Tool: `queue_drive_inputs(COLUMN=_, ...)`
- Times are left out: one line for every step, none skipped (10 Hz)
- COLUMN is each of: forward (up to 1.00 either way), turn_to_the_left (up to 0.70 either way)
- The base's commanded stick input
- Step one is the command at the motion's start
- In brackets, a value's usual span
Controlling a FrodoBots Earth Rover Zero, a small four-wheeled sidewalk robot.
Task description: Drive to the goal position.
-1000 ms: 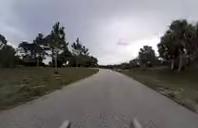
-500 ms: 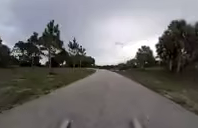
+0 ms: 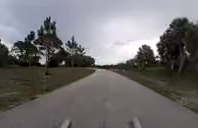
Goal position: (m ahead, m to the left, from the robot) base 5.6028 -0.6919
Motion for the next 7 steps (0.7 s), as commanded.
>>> queue_drive_inputs(forward=1.00, turn_to_the_left=-0.10)
queue_drive_inputs(forward=1.00, turn_to_the_left=0.00)
queue_drive_inputs(forward=1.00, turn_to_the_left=0.00)
queue_drive_inputs(forward=1.00, turn_to_the_left=0.00)
queue_drive_inputs(forward=1.00, turn_to_the_left=0.00)
queue_drive_inputs(forward=1.00, turn_to_the_left=0.00)
queue_drive_inputs(forward=1.00, turn_to_the_left=0.00)
